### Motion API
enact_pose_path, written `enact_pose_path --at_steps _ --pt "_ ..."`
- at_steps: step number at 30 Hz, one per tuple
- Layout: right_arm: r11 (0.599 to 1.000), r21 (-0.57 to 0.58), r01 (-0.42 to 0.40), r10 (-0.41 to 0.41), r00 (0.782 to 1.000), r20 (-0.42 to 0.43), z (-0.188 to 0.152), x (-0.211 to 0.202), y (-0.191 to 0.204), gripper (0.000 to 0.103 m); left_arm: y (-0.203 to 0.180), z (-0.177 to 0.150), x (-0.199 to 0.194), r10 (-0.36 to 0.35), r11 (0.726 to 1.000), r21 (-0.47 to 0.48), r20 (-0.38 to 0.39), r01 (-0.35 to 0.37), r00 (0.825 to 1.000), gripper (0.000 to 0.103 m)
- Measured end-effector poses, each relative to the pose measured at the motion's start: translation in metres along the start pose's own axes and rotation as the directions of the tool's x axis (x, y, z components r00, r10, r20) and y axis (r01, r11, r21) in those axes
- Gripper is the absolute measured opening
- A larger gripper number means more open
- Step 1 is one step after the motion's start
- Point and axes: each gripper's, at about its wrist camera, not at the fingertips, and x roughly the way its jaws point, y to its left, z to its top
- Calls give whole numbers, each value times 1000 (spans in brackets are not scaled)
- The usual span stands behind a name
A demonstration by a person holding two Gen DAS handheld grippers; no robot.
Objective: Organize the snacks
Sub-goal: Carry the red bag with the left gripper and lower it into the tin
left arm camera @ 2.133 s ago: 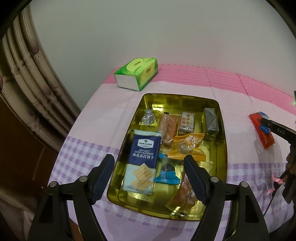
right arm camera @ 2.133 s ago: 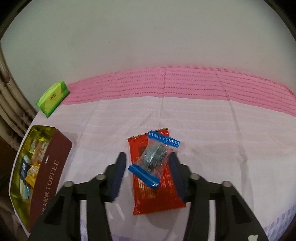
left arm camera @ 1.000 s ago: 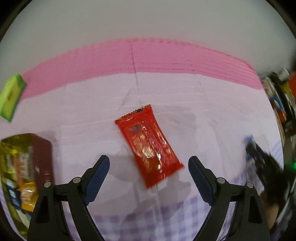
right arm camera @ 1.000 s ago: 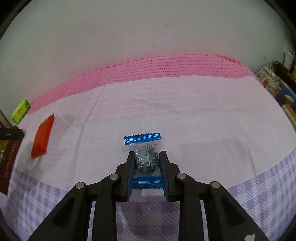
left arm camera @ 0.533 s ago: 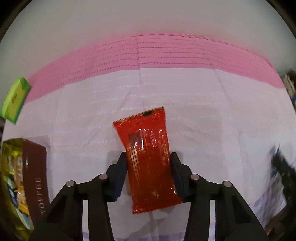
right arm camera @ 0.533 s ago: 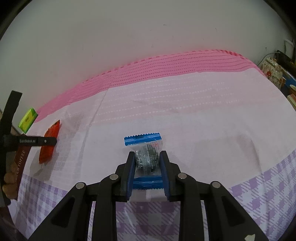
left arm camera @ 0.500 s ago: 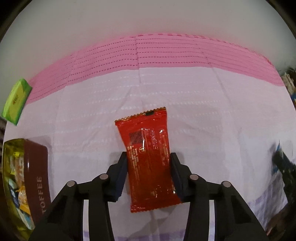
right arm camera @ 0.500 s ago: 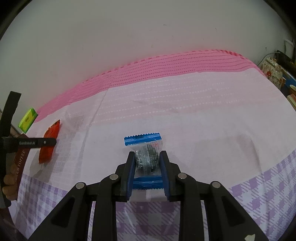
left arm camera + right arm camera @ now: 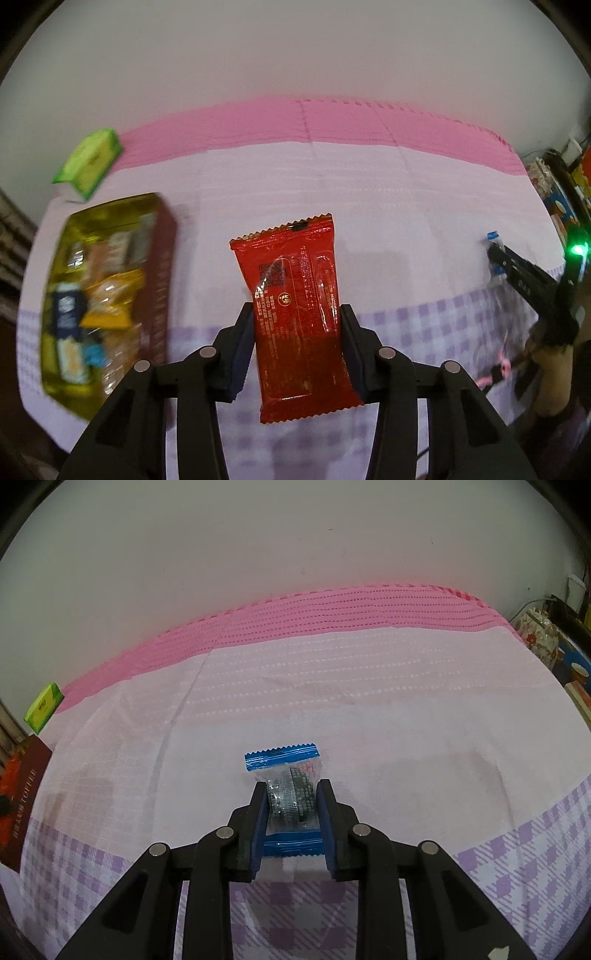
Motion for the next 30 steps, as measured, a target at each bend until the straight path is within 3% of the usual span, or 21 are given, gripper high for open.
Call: enact_pose_path --at_steps 16,27,30 --pt "995 -64 78 -78 997 -6 -1 3 14 24 94 -41 -58 85 994 -71 81 -80 993 45" --pt "994 -70 87 -88 996 -6 -1 4 15 24 151 -51 -52 163 984 -91 99 -155 982 45" --pt "993 -72 90 -91 996 -6 -1 4 16 24 166 -52 -44 154 986 -85 104 -146 983 45"
